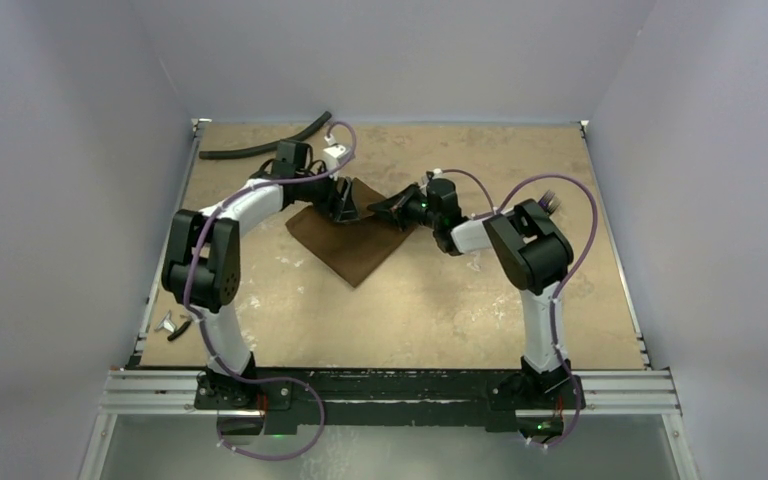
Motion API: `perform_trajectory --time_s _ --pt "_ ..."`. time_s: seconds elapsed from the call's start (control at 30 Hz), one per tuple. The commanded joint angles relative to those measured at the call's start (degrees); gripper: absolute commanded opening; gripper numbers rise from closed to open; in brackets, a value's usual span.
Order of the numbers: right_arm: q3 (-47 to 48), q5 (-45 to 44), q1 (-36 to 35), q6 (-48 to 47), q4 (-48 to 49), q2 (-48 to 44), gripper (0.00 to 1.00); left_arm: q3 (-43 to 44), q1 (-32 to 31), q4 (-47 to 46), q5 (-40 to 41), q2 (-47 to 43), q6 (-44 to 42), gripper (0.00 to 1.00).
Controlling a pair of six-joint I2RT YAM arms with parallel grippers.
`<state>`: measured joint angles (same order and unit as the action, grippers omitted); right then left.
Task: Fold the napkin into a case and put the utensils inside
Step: Smooth out the upper triangle-folded napkin at the center of the board, then pick up the upper triangle-folded napkin from the center of the board.
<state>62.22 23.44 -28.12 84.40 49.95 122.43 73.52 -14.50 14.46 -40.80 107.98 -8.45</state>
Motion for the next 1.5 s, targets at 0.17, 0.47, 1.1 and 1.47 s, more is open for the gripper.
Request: perform_trajectory --time_s 0.17,0.47,1.1,1.47 --pt "-4.7 0.0 -2.8 -4.7 -4.3 -6.8 0.0 4.3 7.0 5.7 2.6 -7.4 -5.7 0.59" --pt "-7.7 -0.4 -5.1 -6.6 -6.8 -9.8 0.0 -2.4 8.8 7.8 7.2 -8.0 -14.5 0.46" --pt "-12.7 -1.9 -7.1 -10.8 -10.5 -13.1 0.02 -9.1 8.9 2.7 14.3 -9.2 -18.9 0.34" --pt "-13.3 -3.0 -8.5 -11.2 -11.0 -13.7 0.02 -10.9 8.9 2.1 16.3 -10.2 -20.7 0.33"
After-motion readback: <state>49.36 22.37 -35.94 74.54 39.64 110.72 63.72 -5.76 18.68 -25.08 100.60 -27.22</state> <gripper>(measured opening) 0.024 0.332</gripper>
